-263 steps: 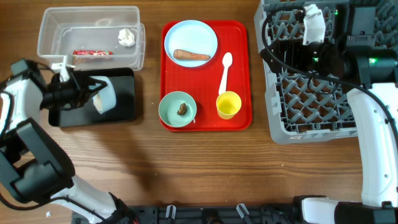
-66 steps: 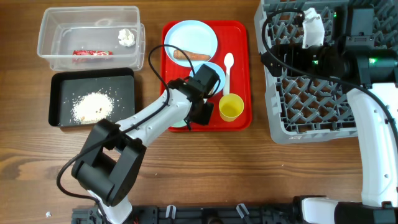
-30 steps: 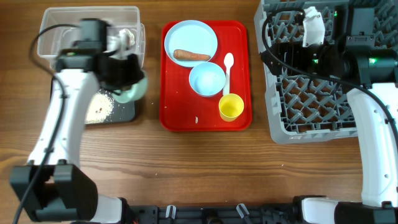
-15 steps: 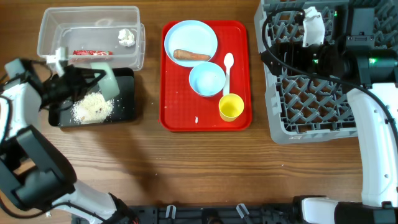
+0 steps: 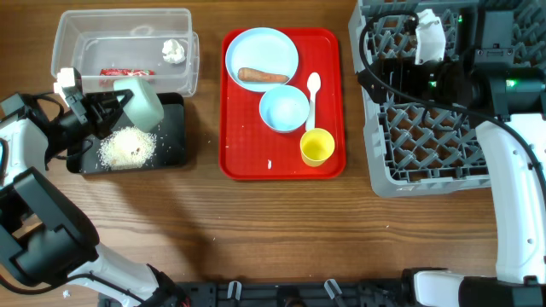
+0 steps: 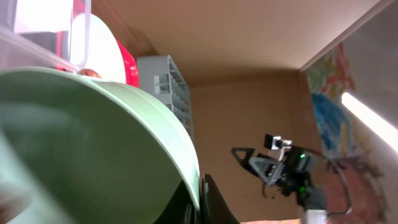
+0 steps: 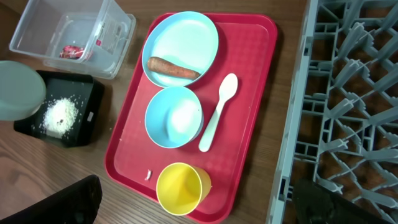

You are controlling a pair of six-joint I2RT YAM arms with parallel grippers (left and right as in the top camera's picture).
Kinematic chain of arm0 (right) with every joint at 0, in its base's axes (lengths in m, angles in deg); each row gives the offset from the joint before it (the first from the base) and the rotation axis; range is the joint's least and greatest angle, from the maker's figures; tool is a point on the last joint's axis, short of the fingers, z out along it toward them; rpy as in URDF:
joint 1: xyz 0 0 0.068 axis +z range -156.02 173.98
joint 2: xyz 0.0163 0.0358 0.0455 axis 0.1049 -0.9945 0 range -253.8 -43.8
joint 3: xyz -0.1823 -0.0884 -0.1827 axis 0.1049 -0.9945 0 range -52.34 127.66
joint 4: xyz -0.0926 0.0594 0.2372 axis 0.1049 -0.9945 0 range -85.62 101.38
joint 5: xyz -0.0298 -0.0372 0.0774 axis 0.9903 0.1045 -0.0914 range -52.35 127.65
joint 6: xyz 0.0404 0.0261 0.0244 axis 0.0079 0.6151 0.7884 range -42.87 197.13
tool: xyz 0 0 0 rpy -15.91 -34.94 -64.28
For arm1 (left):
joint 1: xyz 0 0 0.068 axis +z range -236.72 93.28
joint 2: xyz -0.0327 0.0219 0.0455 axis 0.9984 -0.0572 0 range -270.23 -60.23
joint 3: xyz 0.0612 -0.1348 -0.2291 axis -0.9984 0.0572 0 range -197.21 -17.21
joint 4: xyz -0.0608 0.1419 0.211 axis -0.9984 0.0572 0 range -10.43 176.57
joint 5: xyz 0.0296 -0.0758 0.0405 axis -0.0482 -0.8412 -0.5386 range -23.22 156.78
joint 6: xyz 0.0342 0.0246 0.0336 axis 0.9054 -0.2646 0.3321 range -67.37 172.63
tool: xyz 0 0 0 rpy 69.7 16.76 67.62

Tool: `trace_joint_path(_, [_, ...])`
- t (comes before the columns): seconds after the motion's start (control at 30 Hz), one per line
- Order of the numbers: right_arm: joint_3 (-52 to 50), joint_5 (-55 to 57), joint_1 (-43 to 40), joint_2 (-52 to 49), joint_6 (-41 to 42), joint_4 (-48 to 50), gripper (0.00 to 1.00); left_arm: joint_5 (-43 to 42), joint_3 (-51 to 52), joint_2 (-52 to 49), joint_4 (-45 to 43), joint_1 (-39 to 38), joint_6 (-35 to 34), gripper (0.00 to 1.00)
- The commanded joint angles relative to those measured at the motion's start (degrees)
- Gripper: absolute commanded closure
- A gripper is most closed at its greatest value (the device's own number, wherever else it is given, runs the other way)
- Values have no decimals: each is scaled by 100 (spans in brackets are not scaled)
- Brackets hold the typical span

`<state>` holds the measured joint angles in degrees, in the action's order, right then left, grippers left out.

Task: Sort waste into correct bins and load items into the dishwasher rack
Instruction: 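Tip the brown food from the green bowl onto the black tray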

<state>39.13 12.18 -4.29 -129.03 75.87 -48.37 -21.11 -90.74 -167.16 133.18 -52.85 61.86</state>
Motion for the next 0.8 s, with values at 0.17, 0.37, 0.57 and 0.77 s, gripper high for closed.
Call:
trace_joint_path(0.17, [142,35,28,-68,146,-11,0,-245,26,-33,24,118,-942,96])
trace_joint_path(0.37, [142,37,28,-68,142,-11,0,-184,17,9,-170,127,-970,96])
trace_joint_path(0.57, [142,39,28,-68,140,48,0,1095,-376,564,-168,-599,-975,96])
trace_joint_path(0.77, [142,39,28,-68,142,98,0,3877,-643,1266,-264,-2420,-977,96])
